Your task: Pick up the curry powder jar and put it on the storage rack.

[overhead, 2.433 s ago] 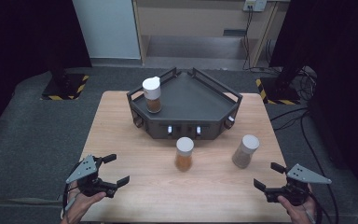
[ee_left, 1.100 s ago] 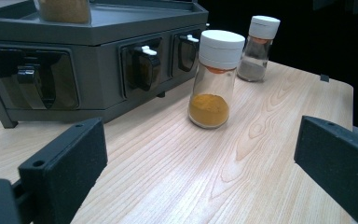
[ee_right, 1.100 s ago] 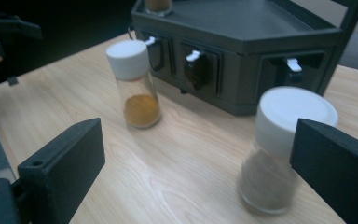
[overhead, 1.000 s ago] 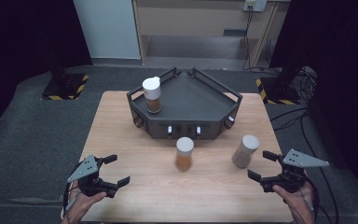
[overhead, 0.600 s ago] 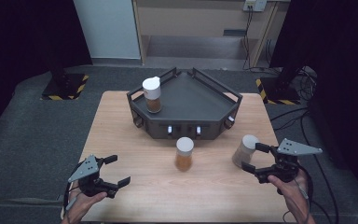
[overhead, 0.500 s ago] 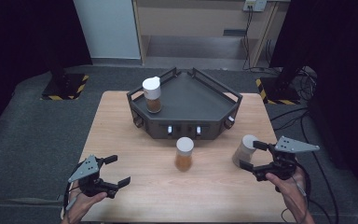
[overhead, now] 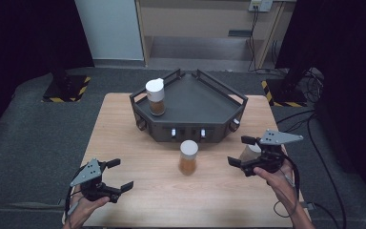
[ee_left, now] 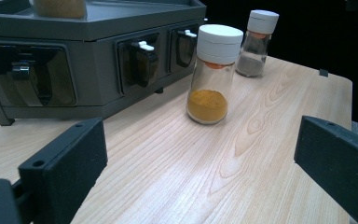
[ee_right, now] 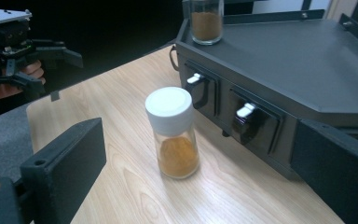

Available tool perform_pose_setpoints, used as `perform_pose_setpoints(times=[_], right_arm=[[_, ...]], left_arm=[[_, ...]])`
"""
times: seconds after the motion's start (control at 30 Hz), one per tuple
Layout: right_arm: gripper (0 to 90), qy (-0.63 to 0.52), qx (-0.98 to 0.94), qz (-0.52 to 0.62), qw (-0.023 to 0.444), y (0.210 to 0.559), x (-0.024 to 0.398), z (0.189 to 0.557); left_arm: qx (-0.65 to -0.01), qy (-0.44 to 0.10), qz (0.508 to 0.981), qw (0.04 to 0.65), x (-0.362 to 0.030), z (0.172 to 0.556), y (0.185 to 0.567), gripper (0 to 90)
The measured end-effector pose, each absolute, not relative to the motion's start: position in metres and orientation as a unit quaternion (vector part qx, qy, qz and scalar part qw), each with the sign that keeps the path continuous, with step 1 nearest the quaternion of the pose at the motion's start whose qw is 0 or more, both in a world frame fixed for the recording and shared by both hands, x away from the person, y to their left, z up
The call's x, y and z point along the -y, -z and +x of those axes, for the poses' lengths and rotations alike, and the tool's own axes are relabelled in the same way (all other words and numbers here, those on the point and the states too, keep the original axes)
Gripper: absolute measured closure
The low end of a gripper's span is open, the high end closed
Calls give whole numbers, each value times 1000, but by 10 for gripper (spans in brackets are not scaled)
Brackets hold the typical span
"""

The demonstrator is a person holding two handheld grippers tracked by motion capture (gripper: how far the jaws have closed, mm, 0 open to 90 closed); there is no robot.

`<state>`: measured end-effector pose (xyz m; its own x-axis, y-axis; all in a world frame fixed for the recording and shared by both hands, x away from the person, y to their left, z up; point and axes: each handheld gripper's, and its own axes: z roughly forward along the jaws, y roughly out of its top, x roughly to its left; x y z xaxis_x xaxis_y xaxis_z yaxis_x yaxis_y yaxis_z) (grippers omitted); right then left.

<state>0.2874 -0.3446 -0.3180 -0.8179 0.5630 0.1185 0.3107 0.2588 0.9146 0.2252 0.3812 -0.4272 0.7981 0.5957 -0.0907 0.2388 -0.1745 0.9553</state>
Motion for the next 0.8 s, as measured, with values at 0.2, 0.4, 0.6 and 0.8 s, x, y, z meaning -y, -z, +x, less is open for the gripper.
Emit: perform_pose_setpoints(times=[0.2, 0.4, 0.6, 0.8], right_arm=[[45, -538, -791, 271, 108, 317, 333, 298], [47, -536, -796, 262, 105, 315, 322, 306], [49, -532, -802, 254, 100, 315, 309, 314], [50, -523, -811, 245, 95, 317, 295, 321]], left_arm=[[-279, -154, 749, 580, -382, 225, 427, 11], [-278, -154, 750, 580, -382, 225, 427, 11], [-278, -152, 751, 580, -382, 225, 427, 10], [-277, -152, 751, 579, -382, 226, 427, 10]])
